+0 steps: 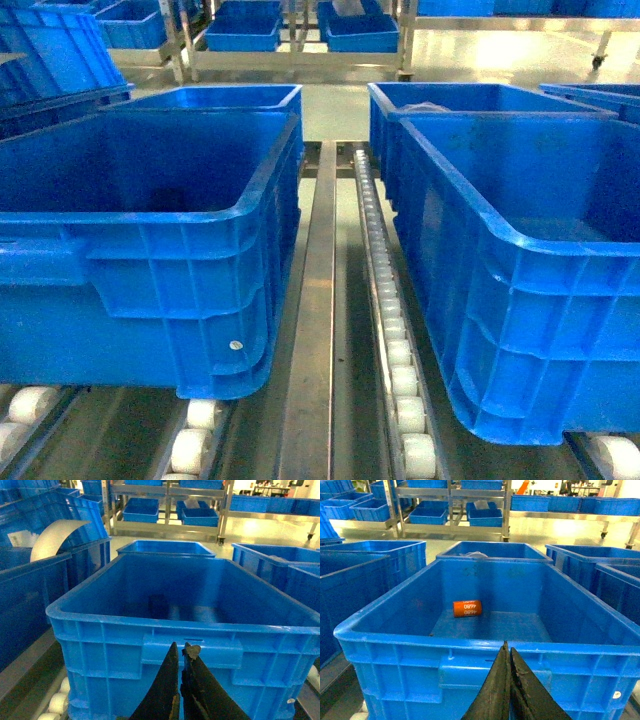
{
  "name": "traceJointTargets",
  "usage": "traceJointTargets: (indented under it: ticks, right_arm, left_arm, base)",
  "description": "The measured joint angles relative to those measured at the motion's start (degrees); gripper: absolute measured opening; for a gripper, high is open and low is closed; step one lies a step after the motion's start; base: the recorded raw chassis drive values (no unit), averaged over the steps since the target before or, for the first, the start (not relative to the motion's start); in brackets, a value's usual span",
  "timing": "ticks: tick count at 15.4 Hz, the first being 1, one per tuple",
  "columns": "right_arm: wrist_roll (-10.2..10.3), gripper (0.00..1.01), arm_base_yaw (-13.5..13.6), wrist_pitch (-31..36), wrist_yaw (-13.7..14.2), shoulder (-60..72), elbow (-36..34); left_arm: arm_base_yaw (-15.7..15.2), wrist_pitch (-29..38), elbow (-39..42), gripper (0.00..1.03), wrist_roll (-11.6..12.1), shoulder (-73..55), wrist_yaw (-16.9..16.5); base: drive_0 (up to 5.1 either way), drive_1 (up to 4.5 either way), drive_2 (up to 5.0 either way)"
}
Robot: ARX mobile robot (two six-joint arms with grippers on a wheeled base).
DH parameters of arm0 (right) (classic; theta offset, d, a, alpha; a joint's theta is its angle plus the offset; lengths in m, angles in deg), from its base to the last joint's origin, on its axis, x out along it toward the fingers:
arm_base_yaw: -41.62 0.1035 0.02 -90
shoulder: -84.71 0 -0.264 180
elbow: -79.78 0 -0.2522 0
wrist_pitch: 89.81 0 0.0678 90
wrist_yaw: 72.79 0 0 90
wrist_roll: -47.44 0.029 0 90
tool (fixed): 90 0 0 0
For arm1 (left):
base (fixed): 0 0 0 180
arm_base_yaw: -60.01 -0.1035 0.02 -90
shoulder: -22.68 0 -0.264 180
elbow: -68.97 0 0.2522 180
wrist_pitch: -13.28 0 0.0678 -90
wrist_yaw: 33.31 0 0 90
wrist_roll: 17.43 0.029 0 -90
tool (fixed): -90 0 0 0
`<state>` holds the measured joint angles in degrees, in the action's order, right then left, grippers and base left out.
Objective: Sort blue parts and orange caps into right shelf containers
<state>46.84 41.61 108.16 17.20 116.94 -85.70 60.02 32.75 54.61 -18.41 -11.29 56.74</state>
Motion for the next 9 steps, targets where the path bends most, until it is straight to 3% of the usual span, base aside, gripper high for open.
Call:
traceJointTargets:
  ticks: [9]
  right_arm:
    - [0.0, 0.01, 0.0, -15.32, 0.0, -15.82, -0.02]
  left_arm:
    - [0.0, -15.82, 0.02, 0.02, 0.0, 16.61, 0.0]
  base:
    - [0.0, 0.0, 0.0]
